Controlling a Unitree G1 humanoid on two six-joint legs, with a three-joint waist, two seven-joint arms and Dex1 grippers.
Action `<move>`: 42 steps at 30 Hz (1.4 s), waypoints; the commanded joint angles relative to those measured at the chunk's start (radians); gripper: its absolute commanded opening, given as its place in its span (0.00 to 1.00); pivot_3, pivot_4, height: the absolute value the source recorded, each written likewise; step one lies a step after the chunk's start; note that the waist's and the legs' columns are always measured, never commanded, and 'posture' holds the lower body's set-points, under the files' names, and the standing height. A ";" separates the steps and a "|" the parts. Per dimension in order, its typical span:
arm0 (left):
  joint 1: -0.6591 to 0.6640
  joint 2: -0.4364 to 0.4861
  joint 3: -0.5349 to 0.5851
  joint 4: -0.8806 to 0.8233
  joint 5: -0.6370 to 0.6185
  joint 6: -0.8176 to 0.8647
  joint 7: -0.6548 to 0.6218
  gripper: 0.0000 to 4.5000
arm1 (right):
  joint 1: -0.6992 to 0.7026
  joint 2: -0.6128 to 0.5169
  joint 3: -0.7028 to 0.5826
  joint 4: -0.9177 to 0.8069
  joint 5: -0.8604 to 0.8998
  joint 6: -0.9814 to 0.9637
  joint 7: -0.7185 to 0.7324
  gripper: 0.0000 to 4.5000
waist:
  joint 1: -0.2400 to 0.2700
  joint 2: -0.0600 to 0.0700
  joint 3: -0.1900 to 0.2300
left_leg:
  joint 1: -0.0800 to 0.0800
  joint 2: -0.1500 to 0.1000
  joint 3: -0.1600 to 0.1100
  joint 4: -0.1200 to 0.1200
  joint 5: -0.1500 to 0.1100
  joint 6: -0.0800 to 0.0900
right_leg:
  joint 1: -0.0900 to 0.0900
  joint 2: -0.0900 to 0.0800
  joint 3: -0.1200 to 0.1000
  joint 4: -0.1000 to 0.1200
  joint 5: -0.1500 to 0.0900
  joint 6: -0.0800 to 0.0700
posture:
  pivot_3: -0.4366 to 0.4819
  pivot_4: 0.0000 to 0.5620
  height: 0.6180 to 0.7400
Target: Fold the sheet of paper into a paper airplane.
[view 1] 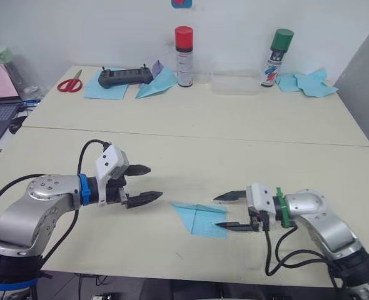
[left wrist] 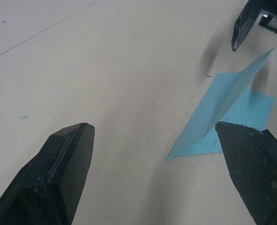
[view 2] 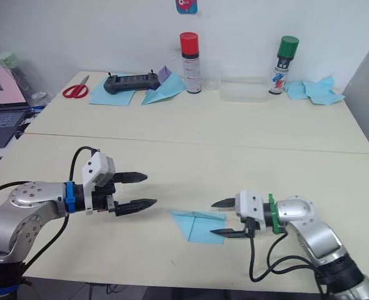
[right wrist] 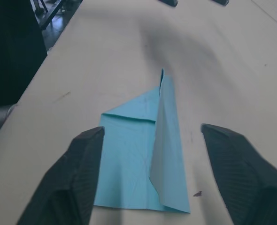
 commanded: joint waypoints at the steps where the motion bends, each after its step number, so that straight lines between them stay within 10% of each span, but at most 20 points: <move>1: -0.048 -0.029 -0.028 0.012 0.019 -0.035 0.019 1.00 | -0.096 0.062 -0.049 -0.053 0.114 0.152 -0.089 0.77 | -0.002 0.000 0.000 | 0.000 0.000 0.000 0.000 0.000 0.000 | 0.000 0.000 0.000 0.000 0.000 0.000 | 0.48 0.27 1.00; 5: -0.089 -0.053 -0.058 0.032 0.034 -0.044 0.025 1.00 | -0.165 0.119 0.004 0.009 0.077 0.250 -0.153 0.65 | -0.006 0.000 0.000 | 0.001 0.000 0.000 0.000 0.000 0.000 | 0.000 0.000 0.001 0.000 0.001 0.001 | 0.48 0.27 1.00; 13: -0.125 -0.084 -0.087 0.056 0.066 -0.052 0.042 1.00 | -0.142 0.084 0.145 0.002 -0.023 0.311 -0.140 0.01 | -0.002 0.000 0.000 | -0.001 0.000 0.000 -0.001 0.000 0.000 | -0.001 0.000 0.000 -0.001 0.001 -0.001 | 0.48 0.27 1.00; 20: -0.068 -0.094 -0.145 -0.008 0.076 -0.072 0.021 1.00 | -0.107 0.061 0.217 0.035 -0.065 0.323 -0.116 0.01 | -0.006 0.000 0.000 | -0.001 0.000 0.001 -0.001 0.000 0.000 | -0.001 0.000 0.001 -0.001 0.001 0.000 | 0.48 0.27 1.00; 35: -0.092 -0.180 -0.318 0.078 0.180 -0.177 -0.001 0.03 | -0.113 0.065 0.249 0.141 -0.220 0.078 -0.066 0.00 | -0.006 0.000 0.000 | 0.000 0.000 0.000 0.000 0.000 0.000 | 0.000 0.000 0.001 -0.001 0.001 0.001 | 0.48 0.27 1.00; 42: -0.105 -0.189 -0.413 0.172 0.268 -0.234 -0.045 0.00 | -0.112 0.072 0.210 0.128 -0.207 0.050 -0.054 0.00 | -0.006 0.000 0.000 | 0.000 0.000 0.001 0.000 0.000 0.000 | 0.000 0.000 0.001 -0.001 0.001 0.001 | 0.48 0.27 1.00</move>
